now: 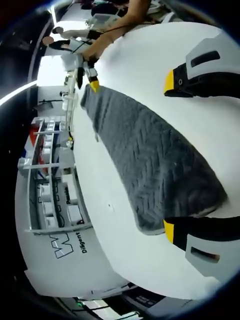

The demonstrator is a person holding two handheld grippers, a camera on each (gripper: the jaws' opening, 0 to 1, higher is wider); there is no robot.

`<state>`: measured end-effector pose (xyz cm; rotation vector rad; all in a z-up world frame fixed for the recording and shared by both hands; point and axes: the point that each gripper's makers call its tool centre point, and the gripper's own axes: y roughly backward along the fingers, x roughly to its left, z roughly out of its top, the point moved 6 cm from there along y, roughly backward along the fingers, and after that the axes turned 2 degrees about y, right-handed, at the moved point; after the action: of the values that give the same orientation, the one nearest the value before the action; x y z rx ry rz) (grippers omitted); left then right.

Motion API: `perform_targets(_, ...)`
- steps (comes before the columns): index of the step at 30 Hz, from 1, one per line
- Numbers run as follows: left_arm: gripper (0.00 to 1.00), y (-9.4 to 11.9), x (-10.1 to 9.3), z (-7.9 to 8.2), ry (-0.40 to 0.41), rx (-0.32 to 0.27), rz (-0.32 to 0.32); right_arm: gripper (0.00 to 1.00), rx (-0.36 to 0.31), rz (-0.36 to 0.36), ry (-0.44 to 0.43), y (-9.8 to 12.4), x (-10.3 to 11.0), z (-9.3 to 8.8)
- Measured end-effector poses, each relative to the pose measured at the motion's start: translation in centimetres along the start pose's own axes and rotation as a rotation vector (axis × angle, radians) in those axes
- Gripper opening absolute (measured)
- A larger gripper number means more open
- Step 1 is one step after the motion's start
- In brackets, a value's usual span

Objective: Open the folded towel by lifting each exposed corner and separating the folded layers until the towel lies flat within the target outline without major curled edges

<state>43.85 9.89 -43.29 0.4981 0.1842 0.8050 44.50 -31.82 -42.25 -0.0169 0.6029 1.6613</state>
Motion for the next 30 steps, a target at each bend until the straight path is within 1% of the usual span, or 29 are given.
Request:
perform_targets(2, 0.97, 0.0, 0.0, -0.1, 0.009, 0.0, 0.001, 0.99, -0.008, 0.016, -0.009, -0.1, 1.0, 0.4)
perform_targets(3, 0.97, 0.0, 0.0, -0.2, 0.012, 0.002, 0.004, 0.99, -0.004, 0.048, -0.004, -0.1, 2.1, 0.7)
perform_targets(5, 0.97, 0.1, 0.1, -0.3, 0.016, 0.005, 0.008, 0.99, -0.001, 0.058, -0.004, -0.2, 3.1, 1.1)
perform_targets(9, 0.96, 0.2, 0.1, -0.2, 0.022, 0.0, 0.011, 0.99, -0.03, 0.104, 0.003, 0.2, 5.2, 2.1)
perform_targets(12, 0.96, 0.3, 0.1, -0.3, 0.039, -0.009, 0.023, 0.99, -0.057, 0.12, -0.024, 0.6, 6.3, 2.6)
perform_targets(14, 0.92, 0.3, 0.2, -0.5, 0.047, -0.005, 0.042, 0.99, -0.065, 0.122, -0.022, 0.7, 6.8, 2.7)
perform_targets(15, 0.92, 0.2, 0.2, -0.5, 0.048, -0.004, 0.047, 0.99, -0.073, 0.124, -0.003, 0.8, 7.1, 2.7)
perform_targets(17, 0.93, 0.2, 0.3, -0.5, 0.049, -0.006, 0.048, 0.99, -0.07, 0.136, -0.006, 0.8, 7.2, 2.6)
perform_targets(19, 0.92, 0.2, 0.4, -0.5, 0.061, -0.014, 0.04, 0.99, -0.072, 0.146, -0.005, 0.7, 7.4, 2.5)
perform_targets(23, 0.9, 0.1, 1.0, 0.0, 0.07, -0.058, 0.06, 0.99, -0.05, 0.159, 0.023, 0.6, 7.5, 2.1)
perform_targets(24, 0.9, 0.0, 1.2, 0.1, 0.076, -0.067, 0.062, 0.99, -0.052, 0.168, 0.014, 0.7, 7.6, 2.1)
perform_targets(27, 0.86, -0.2, 1.7, -0.1, 0.091, -0.072, 0.06, 0.99, -0.068, 0.176, 0.022, 0.9, 7.9, 2.2)
perform_targets(29, 0.85, -0.4, 2.2, -0.2, 0.097, -0.073, 0.067, 0.99, -0.049, 0.169, 0.052, 1.0, 7.9, 2.0)
perform_targets(30, 0.85, -0.4, 2.4, -0.2, 0.098, -0.073, 0.07, 0.99, -0.05, 0.164, 0.058, 1.0, 8.0, 1.9)
